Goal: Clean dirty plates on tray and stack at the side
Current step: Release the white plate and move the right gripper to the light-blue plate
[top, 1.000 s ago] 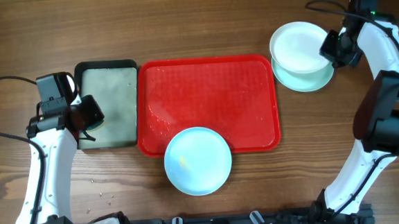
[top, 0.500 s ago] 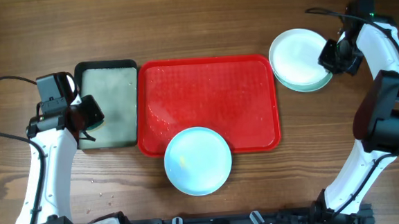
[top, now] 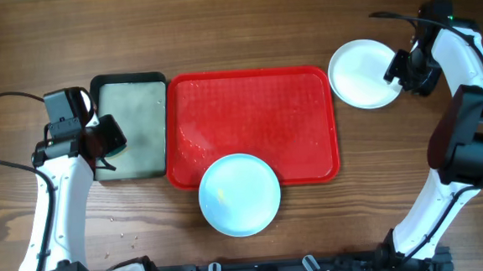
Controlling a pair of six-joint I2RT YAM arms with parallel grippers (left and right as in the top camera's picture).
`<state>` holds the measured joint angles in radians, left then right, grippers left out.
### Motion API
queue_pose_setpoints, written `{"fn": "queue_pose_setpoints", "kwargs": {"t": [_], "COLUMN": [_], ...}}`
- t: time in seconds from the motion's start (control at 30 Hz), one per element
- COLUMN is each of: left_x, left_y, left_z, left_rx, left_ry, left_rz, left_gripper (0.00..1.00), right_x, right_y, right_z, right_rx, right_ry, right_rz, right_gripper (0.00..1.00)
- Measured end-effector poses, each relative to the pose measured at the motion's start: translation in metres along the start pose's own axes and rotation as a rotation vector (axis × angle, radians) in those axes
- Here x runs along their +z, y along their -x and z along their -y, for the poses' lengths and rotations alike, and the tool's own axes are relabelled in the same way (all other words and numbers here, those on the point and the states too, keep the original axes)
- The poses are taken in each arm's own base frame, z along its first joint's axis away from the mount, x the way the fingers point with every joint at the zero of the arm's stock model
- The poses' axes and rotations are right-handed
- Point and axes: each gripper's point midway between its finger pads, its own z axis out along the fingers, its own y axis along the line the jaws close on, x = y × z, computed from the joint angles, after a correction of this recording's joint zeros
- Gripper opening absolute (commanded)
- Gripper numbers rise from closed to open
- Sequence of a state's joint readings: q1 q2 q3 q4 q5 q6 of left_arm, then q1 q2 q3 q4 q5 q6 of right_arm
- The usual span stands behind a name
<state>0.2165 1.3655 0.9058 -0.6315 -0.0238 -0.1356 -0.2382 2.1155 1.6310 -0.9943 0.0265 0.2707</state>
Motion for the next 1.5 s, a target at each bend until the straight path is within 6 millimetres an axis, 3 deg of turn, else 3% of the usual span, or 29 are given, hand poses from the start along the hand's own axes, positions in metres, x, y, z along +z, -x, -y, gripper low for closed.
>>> {"fn": "queue_pose_setpoints", "kwargs": {"t": [0.17,0.33,0.43,0.5,0.6,0.67,0.7,0.77,1.0,1.17,1.37,1.5], "left_x": [0.0,0.0,0.0,0.0,0.0,0.0,0.0,0.0,0.0,0.0,0.0,0.0], "left_y": [0.002,0.002,0.002,0.002,0.002,0.002,0.002,0.002,0.002,0.001,0.001,0.001], "left_z": [0.0,0.0,0.0,0.0,0.0,0.0,0.0,0.0,0.0,0.0,0.0,0.0], "left_rx": [-0.001,0.0,-0.001,-0.001,0.0,-0.001,-0.001,0.0,0.0,-0.001,-0.001,-0.001], "left_ry": [-0.001,-0.001,-0.001,-0.001,-0.001,-0.001,-0.001,-0.001,-0.001,-0.001,-0.001,-0.001], "left_rz": [0.007,0.007,0.007,0.007,0.007,0.007,0.007,0.007,0.007,0.006,0.006,0.006], "left_gripper": [0.04,0.04,0.04,0.04,0.04,0.04,0.04,0.04,0.04,0.04,0.04,0.04], "right_x": [-0.008,-0.036,-0.053,-0.059,-0.058,-0.057,-0.057,-0.057,-0.053,-0.056,-0.084,-0.081], "right_y": [-0.018,-0.057,-0.1,-0.142,-0.189,-0.206,-0.228,-0.252,-0.279,-0.289,-0.281,-0.278], "right_z": [-0.051,-0.128,-0.176,-0.211,-0.235,-0.24,-0.249,-0.257,-0.26,-0.25,-0.235,-0.229], "right_rx": [-0.213,-0.518,-0.769,-0.97,-1.175,-1.237,-1.319,-1.403,-1.43,-1.351,-1.254,-1.222], "right_ry": [0.258,0.482,0.538,0.566,0.495,0.459,0.427,0.387,0.169,0.041,-0.047,-0.08], "right_rz": [-0.061,-0.086,-0.097,-0.125,-0.157,-0.171,-0.18,-0.186,-0.149,-0.141,-0.065,-0.059], "right_gripper": [0.72,0.7,0.68,0.64,0.62,0.61,0.61,0.61,0.61,0.61,0.56,0.56]}}
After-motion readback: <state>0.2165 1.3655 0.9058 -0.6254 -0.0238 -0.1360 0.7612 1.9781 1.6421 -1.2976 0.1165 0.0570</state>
